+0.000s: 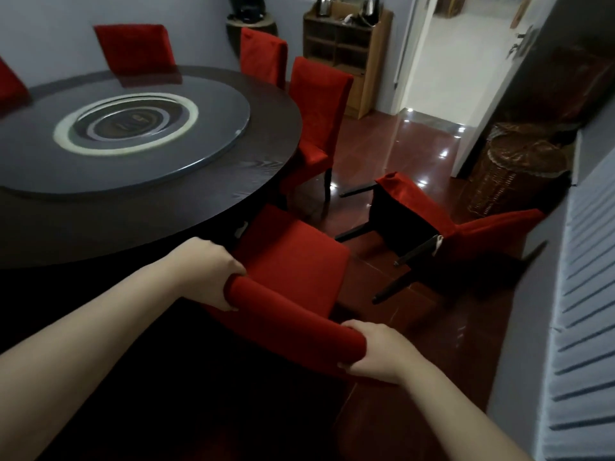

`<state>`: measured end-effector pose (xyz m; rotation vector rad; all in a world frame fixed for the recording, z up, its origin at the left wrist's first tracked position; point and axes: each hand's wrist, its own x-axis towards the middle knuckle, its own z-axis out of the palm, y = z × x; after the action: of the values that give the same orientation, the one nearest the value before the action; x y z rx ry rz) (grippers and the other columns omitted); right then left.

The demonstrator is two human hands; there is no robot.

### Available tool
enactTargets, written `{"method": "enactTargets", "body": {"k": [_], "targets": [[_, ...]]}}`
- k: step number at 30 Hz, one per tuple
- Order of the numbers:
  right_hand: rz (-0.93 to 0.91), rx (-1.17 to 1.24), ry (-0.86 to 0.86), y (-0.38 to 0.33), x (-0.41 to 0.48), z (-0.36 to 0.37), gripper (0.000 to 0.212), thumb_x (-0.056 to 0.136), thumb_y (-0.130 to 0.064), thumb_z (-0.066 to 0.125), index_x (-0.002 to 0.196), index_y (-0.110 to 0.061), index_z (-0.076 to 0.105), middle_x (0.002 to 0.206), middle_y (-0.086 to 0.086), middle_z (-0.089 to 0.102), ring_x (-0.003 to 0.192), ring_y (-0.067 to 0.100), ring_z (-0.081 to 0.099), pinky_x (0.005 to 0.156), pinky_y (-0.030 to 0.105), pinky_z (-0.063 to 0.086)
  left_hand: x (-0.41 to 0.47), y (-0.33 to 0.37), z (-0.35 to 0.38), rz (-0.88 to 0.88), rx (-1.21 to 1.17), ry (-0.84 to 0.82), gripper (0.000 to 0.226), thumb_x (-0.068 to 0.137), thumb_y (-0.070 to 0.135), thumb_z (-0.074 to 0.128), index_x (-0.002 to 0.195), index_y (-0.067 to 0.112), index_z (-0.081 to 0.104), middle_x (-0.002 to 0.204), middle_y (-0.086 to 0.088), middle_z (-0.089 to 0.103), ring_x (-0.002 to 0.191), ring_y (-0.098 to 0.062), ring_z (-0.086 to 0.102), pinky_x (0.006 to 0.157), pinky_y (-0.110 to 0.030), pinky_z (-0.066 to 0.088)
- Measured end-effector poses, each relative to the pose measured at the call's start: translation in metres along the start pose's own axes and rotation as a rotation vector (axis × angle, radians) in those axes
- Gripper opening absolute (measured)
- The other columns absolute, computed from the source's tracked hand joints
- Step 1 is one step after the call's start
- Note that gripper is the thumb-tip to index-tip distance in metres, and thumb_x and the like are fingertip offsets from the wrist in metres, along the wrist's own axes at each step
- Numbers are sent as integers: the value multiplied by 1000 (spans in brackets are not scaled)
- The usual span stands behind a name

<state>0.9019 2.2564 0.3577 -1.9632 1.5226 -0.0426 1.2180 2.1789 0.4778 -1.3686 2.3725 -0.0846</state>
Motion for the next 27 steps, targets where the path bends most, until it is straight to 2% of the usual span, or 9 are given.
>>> {"method": "enactTargets", "body": {"k": [4,7,11,17,27], "targets": [[-12,-10,73,4,-8,7,60,57,-62,55,113,-64,36,78,-30,58,80,-2,62,70,18,47,0,7,1,-13,7,31,61,54,80,49,106,50,59,95,20,69,93,-8,66,79,-27,52],[-3,-17,69,5,-9,5,58,57,-62,56,115,-61,45,75,-28,60,79,0,64,65,17,45,0,11,1,-30,22,48,59,54,79,52,105,50,60,92,20,69,91,-8,66,77,-27,52],[-4,-30,68,6,-9,0,57,58,-59,58,114,-60,49,85,-20,69,80,4,66,67,19,50,-1,12,4,-54,8,43,62,54,81,49,109,53,58,95,21,69,93,-7,66,79,-27,51],[-32,-118,39,4,1,-6,60,61,-58,59,120,-55,52,94,-16,70,85,7,67,73,22,51,-16,13,13,-130,-30,47,70,50,85,40,110,55,57,96,24,69,94,-5,65,79,-25,51],[-134,-283,79,-8,20,-7,63,60,-65,56,122,-55,50,102,-15,70,93,11,66,80,29,52,-62,17,46,-274,-115,69,65,51,87,39,103,56,60,88,25,68,85,-3,66,65,-23,45]]}}
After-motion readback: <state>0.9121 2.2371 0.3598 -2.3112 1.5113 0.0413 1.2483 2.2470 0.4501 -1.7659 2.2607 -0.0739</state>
